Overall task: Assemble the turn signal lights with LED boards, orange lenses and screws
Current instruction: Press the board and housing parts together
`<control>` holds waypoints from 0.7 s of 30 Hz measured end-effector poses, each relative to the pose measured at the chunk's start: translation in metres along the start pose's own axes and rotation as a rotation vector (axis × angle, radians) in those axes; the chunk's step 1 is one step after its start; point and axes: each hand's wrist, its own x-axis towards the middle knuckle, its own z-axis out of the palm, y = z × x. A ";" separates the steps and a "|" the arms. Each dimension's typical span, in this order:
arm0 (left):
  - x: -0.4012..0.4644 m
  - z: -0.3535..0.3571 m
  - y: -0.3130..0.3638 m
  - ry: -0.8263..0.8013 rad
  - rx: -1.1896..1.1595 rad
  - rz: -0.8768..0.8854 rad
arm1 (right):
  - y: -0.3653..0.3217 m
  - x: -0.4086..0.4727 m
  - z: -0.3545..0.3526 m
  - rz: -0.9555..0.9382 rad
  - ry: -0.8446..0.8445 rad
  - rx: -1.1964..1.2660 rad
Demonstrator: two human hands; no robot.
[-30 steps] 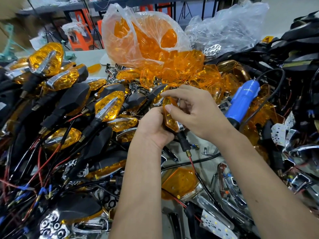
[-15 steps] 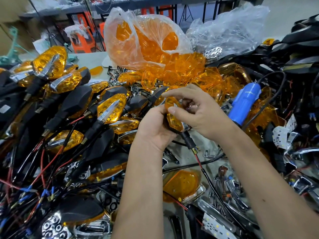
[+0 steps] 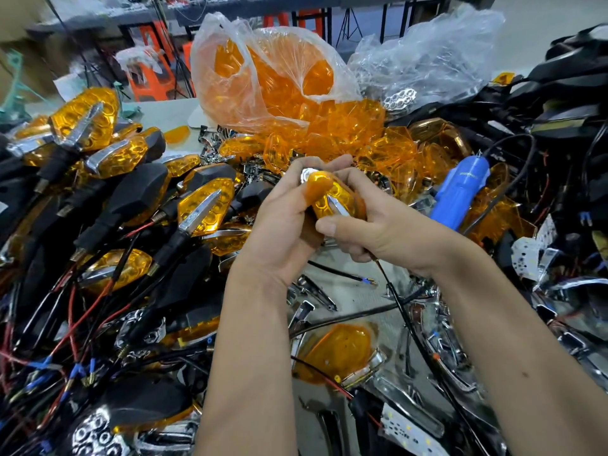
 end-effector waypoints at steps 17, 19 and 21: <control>-0.002 0.020 0.001 -0.042 -0.060 0.086 | -0.002 -0.005 -0.004 -0.139 0.121 0.120; -0.002 0.018 0.000 -0.038 -0.076 0.079 | -0.001 -0.004 -0.003 -0.136 0.124 0.107; -0.001 0.017 -0.001 -0.044 -0.089 0.081 | -0.001 -0.003 -0.003 -0.137 0.123 0.093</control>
